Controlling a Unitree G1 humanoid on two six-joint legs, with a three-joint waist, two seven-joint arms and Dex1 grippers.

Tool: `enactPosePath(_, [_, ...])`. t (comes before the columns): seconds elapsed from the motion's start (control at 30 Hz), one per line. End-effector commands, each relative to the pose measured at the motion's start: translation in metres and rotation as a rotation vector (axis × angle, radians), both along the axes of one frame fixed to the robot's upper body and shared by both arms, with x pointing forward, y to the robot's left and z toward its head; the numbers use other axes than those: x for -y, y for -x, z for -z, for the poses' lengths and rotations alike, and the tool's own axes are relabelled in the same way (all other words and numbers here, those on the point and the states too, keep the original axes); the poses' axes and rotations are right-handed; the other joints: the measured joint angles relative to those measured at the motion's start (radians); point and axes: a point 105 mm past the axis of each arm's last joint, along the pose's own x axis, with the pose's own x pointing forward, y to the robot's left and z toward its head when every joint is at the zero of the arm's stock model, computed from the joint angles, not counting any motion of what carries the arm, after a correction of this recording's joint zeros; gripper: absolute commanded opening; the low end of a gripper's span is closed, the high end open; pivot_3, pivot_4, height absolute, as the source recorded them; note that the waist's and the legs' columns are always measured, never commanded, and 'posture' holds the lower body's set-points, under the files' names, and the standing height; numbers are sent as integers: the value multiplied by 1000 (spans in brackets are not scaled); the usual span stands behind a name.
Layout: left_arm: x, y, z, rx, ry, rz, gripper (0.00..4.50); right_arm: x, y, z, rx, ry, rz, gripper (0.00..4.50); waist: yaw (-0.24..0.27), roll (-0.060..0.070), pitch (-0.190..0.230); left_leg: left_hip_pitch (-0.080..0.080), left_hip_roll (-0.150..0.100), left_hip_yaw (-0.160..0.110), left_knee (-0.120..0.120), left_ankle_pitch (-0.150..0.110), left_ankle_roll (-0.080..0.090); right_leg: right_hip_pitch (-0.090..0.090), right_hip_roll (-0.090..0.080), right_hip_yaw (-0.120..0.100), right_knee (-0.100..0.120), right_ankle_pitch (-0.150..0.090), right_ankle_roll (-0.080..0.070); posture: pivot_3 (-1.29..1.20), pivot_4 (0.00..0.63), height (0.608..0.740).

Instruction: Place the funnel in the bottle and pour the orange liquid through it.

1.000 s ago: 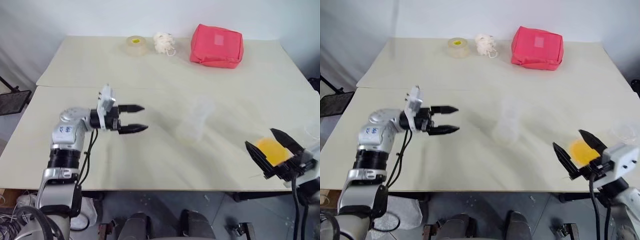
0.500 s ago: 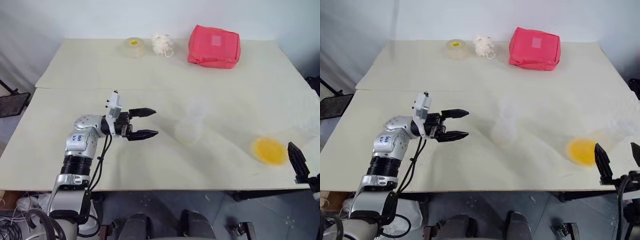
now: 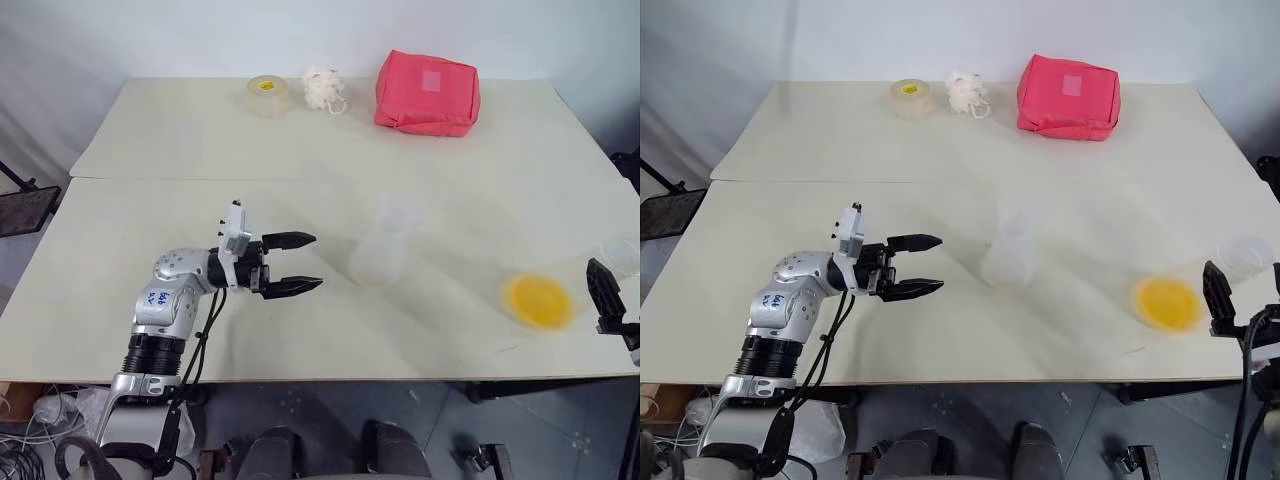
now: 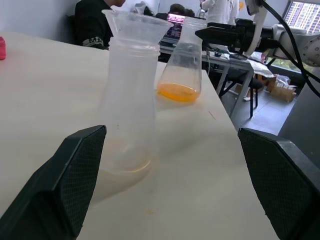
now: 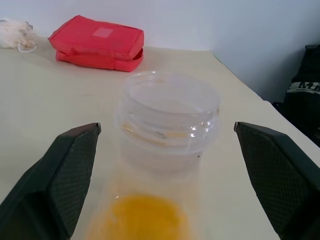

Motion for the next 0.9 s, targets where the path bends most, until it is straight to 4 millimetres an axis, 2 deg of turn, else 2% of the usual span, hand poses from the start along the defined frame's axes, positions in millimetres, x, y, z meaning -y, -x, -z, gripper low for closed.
enactPosePath(0.03, [4, 7, -10, 44, 28, 17, 4478, -2, -3, -5, 14, 10, -2, 4500, -1, 0, 0, 0, 0, 0, 0, 0, 0, 0, 0, 0, 0, 0, 0, 0, 150, 740])
enactPosePath(0.57, [5, 11, -14, 50, 27, 2, 4478, 3, -28, -2, 41, -1, 42, 4500, -1, 1, 0, 0, 0, 0, 0, 0, 0, 0, 0, 0, 0, 0, 0, 0, 150, 740])
enactPosePath(0.67, [5, 11, -14, 50, 25, 2, 4500, -1, -29, -4, 53, -17, 33, 3879, -1, 1, 0, 0, 0, 0, 0, 0, 0, 0, 0, 0, 0, 0, 0, 0, 150, 740])
enactPosePath(0.77, [4, 11, -15, 51, 25, 0, 4500, -4, -29, -5, 57, -25, 34, 2910, -2, 1, 0, 0, 0, 0, 0, 0, 0, 0, 0, 0, 0, 0, 0, 0, 150, 740])
enactPosePath(0.9, [1, 9, -16, 52, 23, -7, 4500, -15, -29, -11, 77, -21, 7, 2811, -3, 1, 0, 0, 0, 0, 0, 0, 0, 0, 0, 0, 0, 0, 0, 0, 150, 740])
